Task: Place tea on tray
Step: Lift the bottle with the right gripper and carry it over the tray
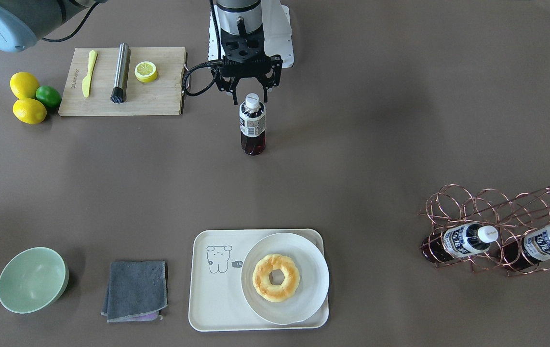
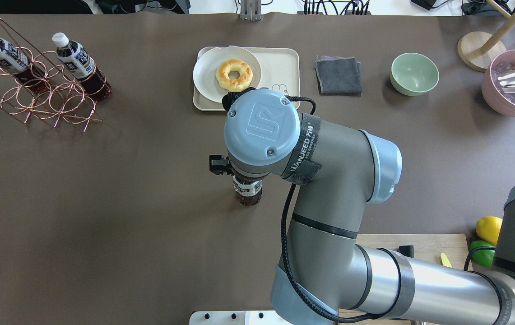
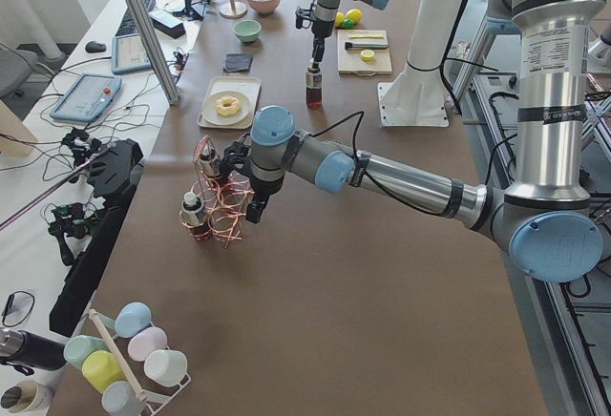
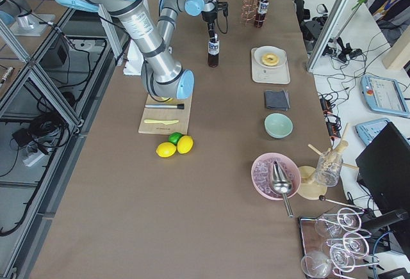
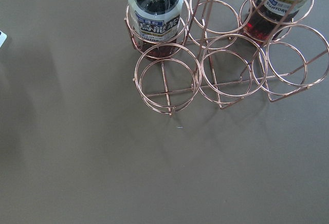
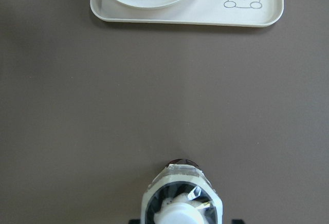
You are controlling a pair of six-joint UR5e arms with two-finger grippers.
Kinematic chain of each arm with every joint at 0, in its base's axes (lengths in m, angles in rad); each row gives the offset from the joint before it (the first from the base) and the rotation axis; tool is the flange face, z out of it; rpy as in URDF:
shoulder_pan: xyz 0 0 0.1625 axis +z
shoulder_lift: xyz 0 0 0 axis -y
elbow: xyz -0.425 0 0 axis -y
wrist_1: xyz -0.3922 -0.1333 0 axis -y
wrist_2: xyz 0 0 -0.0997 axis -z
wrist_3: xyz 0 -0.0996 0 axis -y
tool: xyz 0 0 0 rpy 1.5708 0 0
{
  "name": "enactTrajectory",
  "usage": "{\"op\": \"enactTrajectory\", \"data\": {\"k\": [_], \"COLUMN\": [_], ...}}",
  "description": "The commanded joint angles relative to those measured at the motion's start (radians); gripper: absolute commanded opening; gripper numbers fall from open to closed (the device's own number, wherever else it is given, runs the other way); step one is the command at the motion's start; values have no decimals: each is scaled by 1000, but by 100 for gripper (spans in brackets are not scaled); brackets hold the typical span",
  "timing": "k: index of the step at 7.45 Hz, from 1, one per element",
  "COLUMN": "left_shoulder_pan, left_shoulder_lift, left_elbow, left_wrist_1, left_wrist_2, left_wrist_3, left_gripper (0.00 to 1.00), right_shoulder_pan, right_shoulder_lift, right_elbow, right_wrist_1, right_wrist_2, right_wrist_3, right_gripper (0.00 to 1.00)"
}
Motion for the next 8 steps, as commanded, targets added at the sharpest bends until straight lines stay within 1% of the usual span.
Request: {"op": "enactTrajectory", "data": {"k": [1,2,4,6,8], "left_shoulder_pan": [1,0,1,0,0], "left_shoulder_lift": [0,0,0,0,2], "left_elbow": [2,2,2,-5,-7], "left_wrist_1": [0,0,0,0,-2], "left_wrist_2": [0,0,0,0,0], "left_wrist_3": [0,0,-2,0,0], "left_gripper": [97,97,97,97,97], "right_shoulder_pan": [-2,0,15,96,226], "right_shoulder_lift": [1,2,16,21,21], "right_elbow": [3,4,9,13,-14], "right_wrist_1": [0,0,0,-7,-6], "right_wrist_2": [1,2,5,36,100], "right_wrist_3": [0,0,-1,-21,-75], "right_gripper": [7,0,0,0,0]}}
